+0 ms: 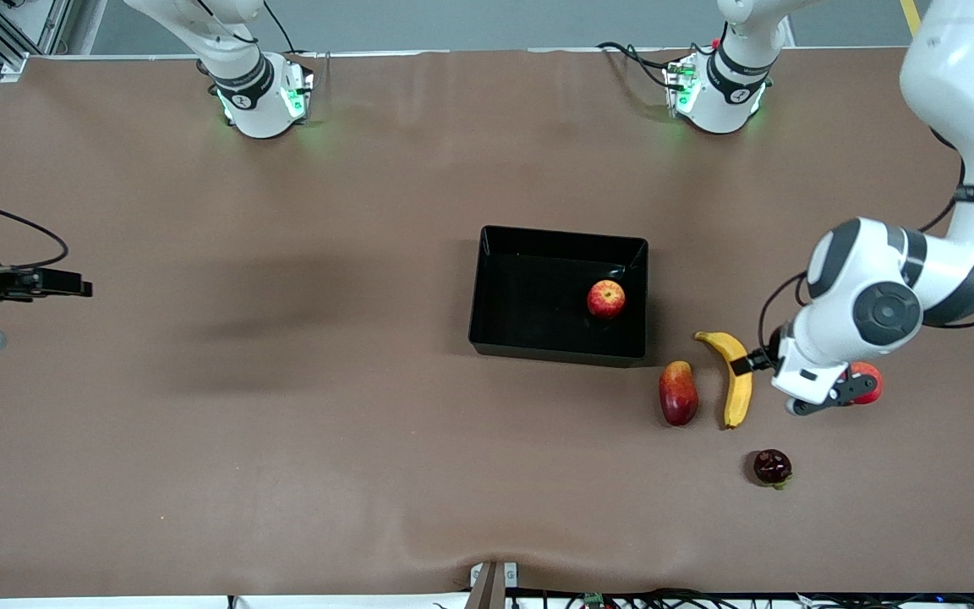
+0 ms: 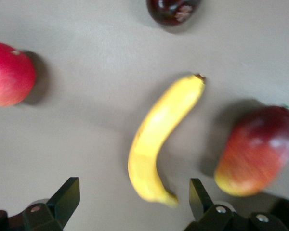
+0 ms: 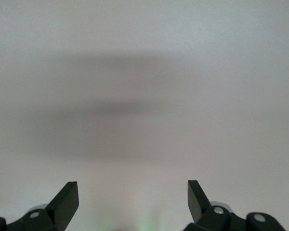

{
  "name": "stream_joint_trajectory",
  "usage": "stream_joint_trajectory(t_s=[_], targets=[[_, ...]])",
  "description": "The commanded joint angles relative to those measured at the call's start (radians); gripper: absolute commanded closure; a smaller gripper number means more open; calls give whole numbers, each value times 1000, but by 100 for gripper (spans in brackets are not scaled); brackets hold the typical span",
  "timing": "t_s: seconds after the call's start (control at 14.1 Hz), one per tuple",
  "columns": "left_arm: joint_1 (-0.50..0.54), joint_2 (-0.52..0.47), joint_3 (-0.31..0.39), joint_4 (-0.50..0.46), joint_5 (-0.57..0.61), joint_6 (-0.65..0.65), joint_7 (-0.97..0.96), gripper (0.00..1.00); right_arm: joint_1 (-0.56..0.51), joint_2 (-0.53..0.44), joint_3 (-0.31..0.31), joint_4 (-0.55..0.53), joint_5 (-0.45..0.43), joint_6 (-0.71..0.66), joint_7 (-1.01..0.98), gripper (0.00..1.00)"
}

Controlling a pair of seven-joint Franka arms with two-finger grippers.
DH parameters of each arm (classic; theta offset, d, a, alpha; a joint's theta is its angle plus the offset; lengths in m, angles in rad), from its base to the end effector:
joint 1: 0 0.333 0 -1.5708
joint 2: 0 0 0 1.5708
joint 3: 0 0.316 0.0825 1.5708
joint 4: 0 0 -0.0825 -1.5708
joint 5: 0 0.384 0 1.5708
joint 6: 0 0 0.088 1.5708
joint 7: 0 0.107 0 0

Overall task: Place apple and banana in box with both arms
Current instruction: 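Move the open left gripper over the yellow banana, then close the left gripper on the banana's stem end and lift it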

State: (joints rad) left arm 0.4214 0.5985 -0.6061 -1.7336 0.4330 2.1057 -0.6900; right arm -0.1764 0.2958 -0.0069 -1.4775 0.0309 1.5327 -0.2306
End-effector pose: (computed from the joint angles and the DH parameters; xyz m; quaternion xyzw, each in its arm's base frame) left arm 0.6501 -0.0631 0.2750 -0.9854 -0.1628 0.0372 0.0328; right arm 0.6140 -0.1099 0.4900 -0.9924 -0.0222 0.1145 0.0387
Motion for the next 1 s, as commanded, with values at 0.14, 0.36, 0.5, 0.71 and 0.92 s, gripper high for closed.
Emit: stream_joint_trajectory(t_s=[0.14, 0.36, 0.5, 0.71, 0.92], targets=[[19, 104, -12, -8, 30, 121, -9, 0, -11, -66, 31, -20, 1, -3, 7, 0], [19, 145, -11, -11, 32, 151, -8, 15, 18, -83, 31, 41, 15, -6, 68, 0], [19, 149, -11, -21, 32, 151, -6, 53, 47, -84, 31, 52, -3, -12, 146, 0], [36, 141, -9, -37, 32, 145, -6, 92, 77, -90, 30, 55, -17, -54, 287, 0], [36, 101, -14, -43, 32, 96, -14, 100, 81, -99, 42, 78, -14, -101, 272, 0]])
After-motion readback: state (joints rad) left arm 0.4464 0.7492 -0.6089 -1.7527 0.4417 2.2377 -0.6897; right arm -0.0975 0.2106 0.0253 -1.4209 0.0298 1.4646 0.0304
